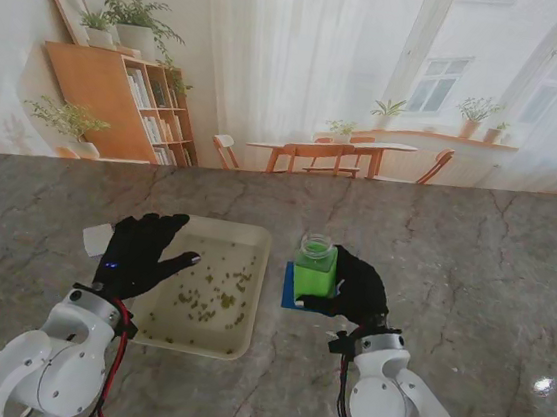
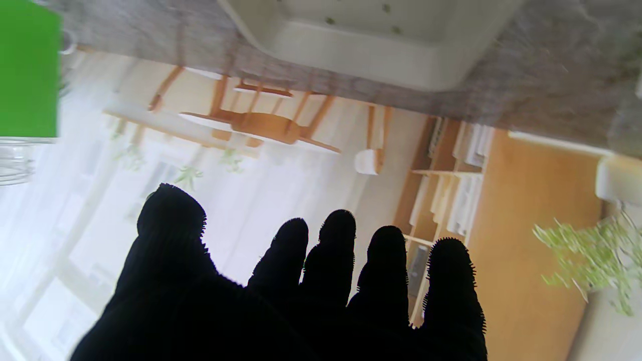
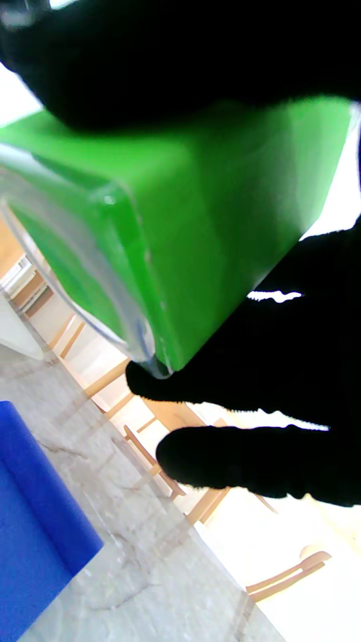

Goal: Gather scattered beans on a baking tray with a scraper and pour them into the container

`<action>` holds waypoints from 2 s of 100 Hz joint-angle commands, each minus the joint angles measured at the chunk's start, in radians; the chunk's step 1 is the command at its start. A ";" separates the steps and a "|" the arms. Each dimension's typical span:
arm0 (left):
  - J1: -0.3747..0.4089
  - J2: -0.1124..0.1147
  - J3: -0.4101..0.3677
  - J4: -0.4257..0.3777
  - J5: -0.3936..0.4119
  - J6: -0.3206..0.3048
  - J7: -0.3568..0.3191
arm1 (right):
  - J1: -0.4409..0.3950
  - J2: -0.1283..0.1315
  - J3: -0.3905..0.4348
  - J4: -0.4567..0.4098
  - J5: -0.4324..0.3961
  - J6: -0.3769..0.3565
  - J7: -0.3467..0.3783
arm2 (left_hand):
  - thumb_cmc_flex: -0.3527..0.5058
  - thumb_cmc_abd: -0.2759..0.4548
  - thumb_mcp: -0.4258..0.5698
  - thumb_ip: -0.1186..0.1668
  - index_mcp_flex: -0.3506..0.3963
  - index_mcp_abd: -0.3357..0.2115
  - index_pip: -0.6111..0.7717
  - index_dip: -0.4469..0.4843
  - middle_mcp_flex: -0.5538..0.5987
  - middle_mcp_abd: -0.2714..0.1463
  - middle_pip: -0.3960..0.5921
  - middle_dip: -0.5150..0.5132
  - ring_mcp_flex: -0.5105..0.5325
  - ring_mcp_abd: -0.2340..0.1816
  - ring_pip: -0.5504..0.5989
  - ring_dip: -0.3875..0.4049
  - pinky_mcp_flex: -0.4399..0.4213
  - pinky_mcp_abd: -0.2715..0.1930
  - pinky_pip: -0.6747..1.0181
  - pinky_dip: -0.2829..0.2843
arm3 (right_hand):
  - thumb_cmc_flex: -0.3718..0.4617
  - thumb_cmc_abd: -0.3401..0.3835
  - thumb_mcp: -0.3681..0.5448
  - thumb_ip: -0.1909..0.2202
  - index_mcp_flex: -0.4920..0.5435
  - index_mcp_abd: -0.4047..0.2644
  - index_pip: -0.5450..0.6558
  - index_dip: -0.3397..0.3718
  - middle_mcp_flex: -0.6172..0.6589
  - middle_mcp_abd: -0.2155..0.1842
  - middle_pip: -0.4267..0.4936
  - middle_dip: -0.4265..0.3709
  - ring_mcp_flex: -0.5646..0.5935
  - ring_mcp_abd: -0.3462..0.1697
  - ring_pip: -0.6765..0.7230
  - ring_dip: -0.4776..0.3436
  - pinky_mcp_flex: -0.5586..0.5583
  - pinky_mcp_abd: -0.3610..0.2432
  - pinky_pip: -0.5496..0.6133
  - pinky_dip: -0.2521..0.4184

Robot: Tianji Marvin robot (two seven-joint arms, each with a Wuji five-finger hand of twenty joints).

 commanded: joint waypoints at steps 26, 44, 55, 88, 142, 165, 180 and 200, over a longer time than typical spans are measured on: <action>0.065 -0.029 0.057 -0.007 -0.048 -0.033 0.103 | -0.036 0.020 -0.011 0.054 -0.011 -0.054 0.058 | 0.036 0.020 0.013 0.062 0.060 -0.034 0.010 0.017 0.057 -0.018 -0.002 0.015 0.057 -0.001 0.001 0.007 0.030 0.030 -0.007 0.016 | 0.208 0.330 0.130 0.191 0.045 -0.326 0.151 0.032 0.036 -0.137 0.002 0.014 0.020 -0.097 -0.036 -0.016 -0.013 -0.037 -0.020 -0.016; 0.076 -0.036 0.067 0.004 -0.064 -0.039 0.144 | -0.044 0.026 -0.033 0.078 -0.019 -0.067 0.071 | 0.041 0.024 0.013 0.061 0.064 -0.036 0.009 0.021 0.059 -0.018 -0.003 0.015 0.058 0.000 -0.001 0.009 0.032 0.033 -0.015 0.026 | 0.211 0.362 0.092 0.197 0.034 -0.315 0.145 0.029 0.035 -0.140 -0.015 0.010 0.021 -0.096 -0.070 -0.028 -0.017 -0.035 -0.034 -0.022; 0.083 -0.038 0.065 0.003 -0.062 -0.049 0.160 | -0.047 0.030 -0.049 0.093 -0.029 -0.084 0.075 | 0.046 0.025 0.014 0.061 0.064 -0.034 0.008 0.023 0.059 -0.017 -0.004 0.016 0.058 0.001 -0.001 0.010 0.034 0.032 -0.018 0.031 | 0.215 0.374 0.078 0.198 0.025 -0.305 0.148 0.031 0.030 -0.140 -0.017 0.013 0.014 -0.095 -0.080 -0.031 -0.024 -0.032 -0.043 -0.026; 0.103 -0.041 0.053 0.001 -0.057 -0.058 0.190 | -0.048 0.047 -0.079 0.121 -0.095 -0.123 0.078 | 0.052 0.028 0.012 0.060 0.066 -0.034 0.006 0.028 0.060 -0.019 -0.004 0.017 0.061 0.000 -0.001 0.012 0.037 0.031 -0.023 0.043 | 0.219 0.370 0.061 0.198 0.003 -0.275 0.169 0.049 0.000 -0.119 0.013 0.038 -0.016 -0.070 -0.080 -0.030 -0.051 -0.006 -0.046 -0.024; 0.113 -0.043 0.047 -0.005 -0.048 -0.057 0.207 | -0.005 0.069 -0.133 0.168 -0.183 -0.157 0.076 | 0.057 0.039 0.011 0.059 0.070 -0.028 0.006 0.032 0.063 -0.021 -0.002 0.019 0.066 -0.003 0.001 0.015 0.040 0.029 -0.024 0.055 | 0.199 0.367 0.044 0.189 -0.057 -0.198 0.230 0.111 -0.093 -0.070 0.117 0.043 -0.086 -0.009 -0.050 -0.030 -0.119 0.040 -0.047 -0.003; 0.114 -0.043 0.045 -0.005 -0.047 -0.057 0.210 | -0.003 0.080 -0.135 0.166 -0.205 -0.132 0.104 | 0.055 0.047 0.011 0.059 0.071 -0.028 0.006 0.033 0.065 -0.022 -0.001 0.020 0.069 -0.004 0.003 0.017 0.040 0.029 -0.021 0.059 | 0.179 0.389 0.033 0.199 -0.090 -0.093 0.201 0.151 -0.166 -0.011 0.151 0.028 -0.147 0.044 -0.034 -0.030 -0.186 0.074 -0.044 0.022; 0.115 -0.043 0.045 -0.005 -0.045 -0.056 0.212 | -0.005 0.085 -0.131 0.164 -0.211 -0.127 0.126 | 0.058 0.045 0.010 0.059 0.070 -0.027 0.006 0.034 0.063 -0.022 -0.002 0.020 0.069 -0.004 0.003 0.018 0.041 0.029 -0.019 0.060 | 0.156 0.409 0.026 0.210 -0.097 -0.043 0.148 0.188 -0.201 0.014 0.148 0.017 -0.172 0.064 -0.034 -0.035 -0.215 0.084 -0.048 0.035; 0.116 -0.044 0.045 -0.005 -0.044 -0.055 0.216 | -0.009 0.099 -0.124 0.154 -0.245 -0.130 0.155 | 0.058 0.047 0.010 0.058 0.072 -0.026 0.007 0.035 0.062 -0.024 -0.002 0.021 0.072 -0.005 0.004 0.019 0.041 0.029 -0.015 0.062 | 0.106 0.474 0.008 0.270 -0.111 0.046 -0.002 0.287 -0.264 0.065 0.116 0.002 -0.220 0.094 -0.046 -0.031 -0.264 0.101 -0.057 0.053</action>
